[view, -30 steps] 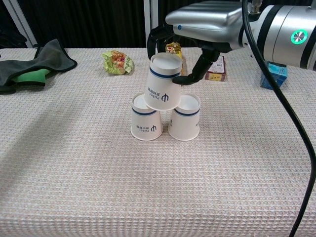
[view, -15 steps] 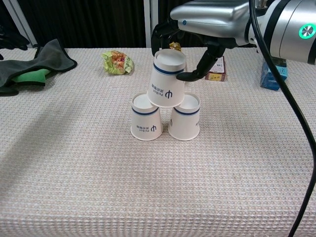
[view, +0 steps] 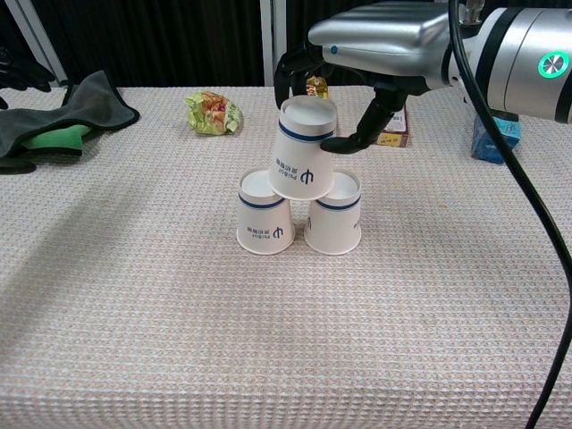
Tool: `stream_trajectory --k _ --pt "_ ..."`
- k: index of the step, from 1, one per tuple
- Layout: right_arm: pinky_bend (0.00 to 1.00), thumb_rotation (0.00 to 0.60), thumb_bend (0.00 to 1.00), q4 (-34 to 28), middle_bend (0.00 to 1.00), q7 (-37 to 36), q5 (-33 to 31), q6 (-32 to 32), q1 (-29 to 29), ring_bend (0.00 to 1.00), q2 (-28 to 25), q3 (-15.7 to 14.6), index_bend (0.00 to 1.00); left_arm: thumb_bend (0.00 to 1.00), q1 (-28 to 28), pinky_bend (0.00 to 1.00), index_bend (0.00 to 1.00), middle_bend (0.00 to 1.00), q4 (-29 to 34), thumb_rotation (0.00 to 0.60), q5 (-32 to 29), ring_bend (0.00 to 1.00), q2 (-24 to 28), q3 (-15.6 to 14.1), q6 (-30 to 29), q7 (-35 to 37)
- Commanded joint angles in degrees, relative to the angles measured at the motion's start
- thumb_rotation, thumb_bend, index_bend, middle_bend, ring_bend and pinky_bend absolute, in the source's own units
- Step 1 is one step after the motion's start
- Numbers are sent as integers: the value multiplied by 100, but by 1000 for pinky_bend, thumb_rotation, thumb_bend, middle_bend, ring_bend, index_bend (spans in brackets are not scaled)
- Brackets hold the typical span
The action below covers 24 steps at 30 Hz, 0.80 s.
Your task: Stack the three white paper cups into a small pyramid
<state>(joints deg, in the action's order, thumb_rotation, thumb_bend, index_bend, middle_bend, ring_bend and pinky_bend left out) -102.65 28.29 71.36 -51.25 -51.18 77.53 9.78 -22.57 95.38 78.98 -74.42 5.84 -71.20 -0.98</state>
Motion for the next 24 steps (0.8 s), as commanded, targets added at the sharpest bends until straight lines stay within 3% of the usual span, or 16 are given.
stream_trajectory --k 1,16,20,24 --pt "252 600 293 -21 323 -11 2 -9 -4 182 -7 -12 281 39 3 255 183 182 -5 511 10 160 -8 -2 -2 12" --pt "233 600 294 -308 259 81 10 -130 17 173 -214 -80 174 40 18 255 183 182 -29 513 59 160 -2 12 -23 51" --pt "182 600 293 -661 186 253 84 -546 279 125 -610 -143 87 38 49 254 183 182 -85 512 61 160 42 25 -85 20" --pt "110 600 294 -1031 133 346 354 -1409 901 47 -1215 -327 44 39 172 255 184 182 -343 582 -14 160 89 65 -319 -205"
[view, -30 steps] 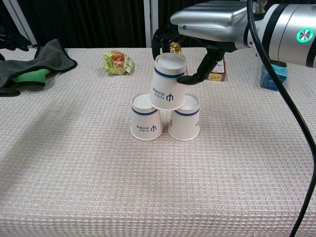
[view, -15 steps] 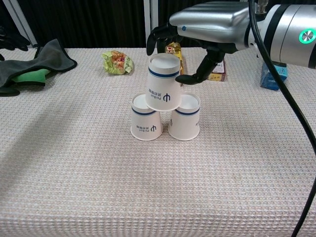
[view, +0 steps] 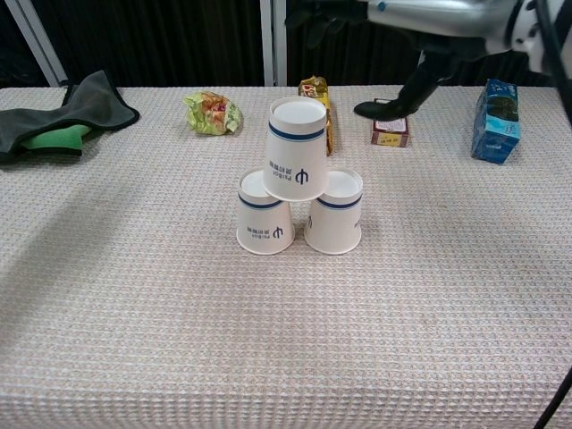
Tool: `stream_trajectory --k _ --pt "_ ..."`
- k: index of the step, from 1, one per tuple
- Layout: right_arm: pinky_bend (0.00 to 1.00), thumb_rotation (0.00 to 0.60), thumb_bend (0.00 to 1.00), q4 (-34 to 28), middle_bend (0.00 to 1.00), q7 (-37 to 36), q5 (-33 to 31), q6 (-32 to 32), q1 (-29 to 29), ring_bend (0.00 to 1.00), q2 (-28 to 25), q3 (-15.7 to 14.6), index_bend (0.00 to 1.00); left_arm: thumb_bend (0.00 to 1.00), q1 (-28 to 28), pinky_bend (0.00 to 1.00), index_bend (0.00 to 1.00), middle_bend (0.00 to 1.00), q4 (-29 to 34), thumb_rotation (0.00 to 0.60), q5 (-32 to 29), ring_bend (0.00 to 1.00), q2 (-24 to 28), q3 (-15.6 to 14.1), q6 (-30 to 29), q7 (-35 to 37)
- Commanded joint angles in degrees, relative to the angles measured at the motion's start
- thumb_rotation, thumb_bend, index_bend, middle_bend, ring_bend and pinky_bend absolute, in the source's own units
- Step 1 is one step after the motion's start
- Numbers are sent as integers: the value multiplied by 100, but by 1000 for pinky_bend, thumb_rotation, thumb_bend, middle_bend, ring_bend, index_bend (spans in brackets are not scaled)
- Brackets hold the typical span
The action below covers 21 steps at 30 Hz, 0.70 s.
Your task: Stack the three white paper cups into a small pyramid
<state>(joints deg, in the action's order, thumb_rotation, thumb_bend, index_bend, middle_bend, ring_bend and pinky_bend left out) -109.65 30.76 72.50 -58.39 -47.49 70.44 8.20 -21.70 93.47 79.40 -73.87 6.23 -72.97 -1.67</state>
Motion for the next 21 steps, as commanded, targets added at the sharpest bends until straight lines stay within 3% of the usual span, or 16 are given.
stream_trajectory --k 1,5,9,15,21 --pt "100 600 295 -369 131 45 336 -906 701 36 -621 -226 42 39 131 254 185 182 -202 597 -94 161 53 34 -206 -184" --pt "95 600 300 -238 143 -554 825 -1759 1478 27 -1000 -554 40 39 377 236 202 186 -452 600 -149 161 196 -6 -522 -349" --pt "95 600 302 381 131 -1572 1283 -2448 2234 27 -1144 -934 40 39 742 225 211 192 -711 600 -113 161 265 -156 -914 -322" --pt "94 600 303 1526 128 -2888 1670 -3031 3029 27 -847 -1324 40 39 1323 218 212 193 -807 600 166 161 282 -565 -1450 -262" --pt "94 600 313 2243 143 -3478 1967 -3370 3431 27 -471 -1401 39 39 1751 214 212 193 -796 600 603 161 160 -850 -1985 -259"
